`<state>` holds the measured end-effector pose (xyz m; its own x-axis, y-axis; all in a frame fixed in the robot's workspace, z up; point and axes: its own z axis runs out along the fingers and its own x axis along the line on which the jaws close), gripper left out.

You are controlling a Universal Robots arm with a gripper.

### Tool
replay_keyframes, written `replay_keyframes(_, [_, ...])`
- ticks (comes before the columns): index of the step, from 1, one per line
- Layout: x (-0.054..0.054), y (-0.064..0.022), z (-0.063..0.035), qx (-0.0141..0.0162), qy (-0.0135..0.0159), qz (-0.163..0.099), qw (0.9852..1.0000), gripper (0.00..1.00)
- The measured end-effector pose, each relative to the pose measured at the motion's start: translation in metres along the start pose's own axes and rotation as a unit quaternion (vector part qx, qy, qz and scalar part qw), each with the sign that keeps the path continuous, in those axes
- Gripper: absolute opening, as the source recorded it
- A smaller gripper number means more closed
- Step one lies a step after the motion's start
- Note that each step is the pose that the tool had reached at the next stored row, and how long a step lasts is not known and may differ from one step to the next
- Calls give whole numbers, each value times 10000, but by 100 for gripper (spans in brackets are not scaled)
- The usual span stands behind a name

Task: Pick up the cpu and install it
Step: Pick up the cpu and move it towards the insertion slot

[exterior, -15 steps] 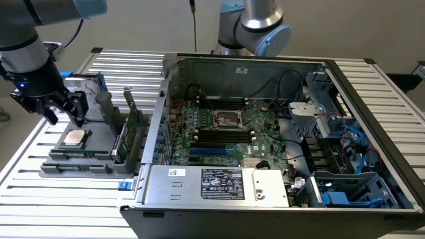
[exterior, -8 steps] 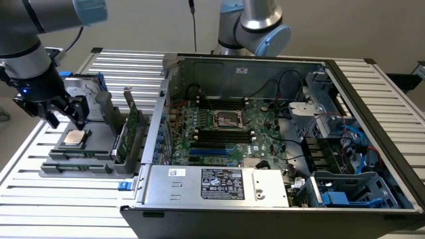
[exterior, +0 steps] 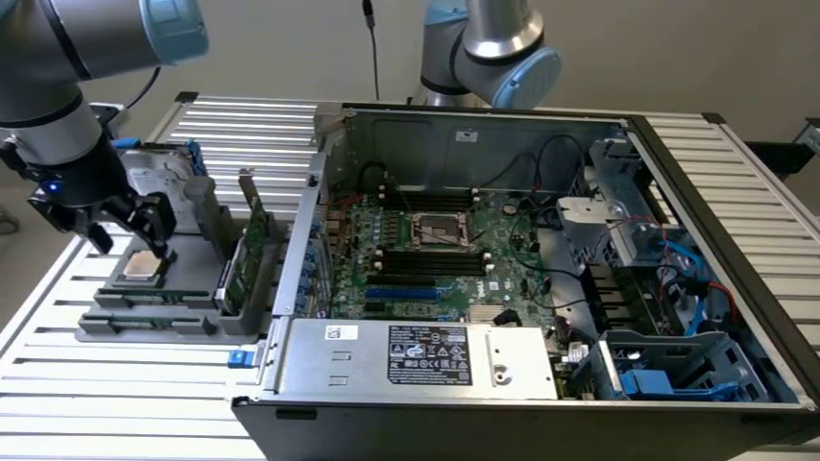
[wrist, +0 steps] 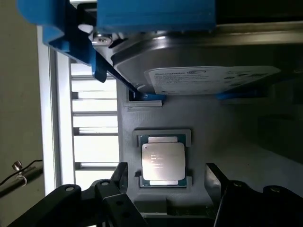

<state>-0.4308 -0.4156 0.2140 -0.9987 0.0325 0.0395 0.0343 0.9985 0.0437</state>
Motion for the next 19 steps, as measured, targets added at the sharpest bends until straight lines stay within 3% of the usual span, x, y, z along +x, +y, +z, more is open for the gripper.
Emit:
replay_keyframes(9, [-2, -7, 163, -1, -1, 0, 10000, 75])
replay_keyframes(19, [-5, -12, 251, -1, 0, 1, 10000, 75])
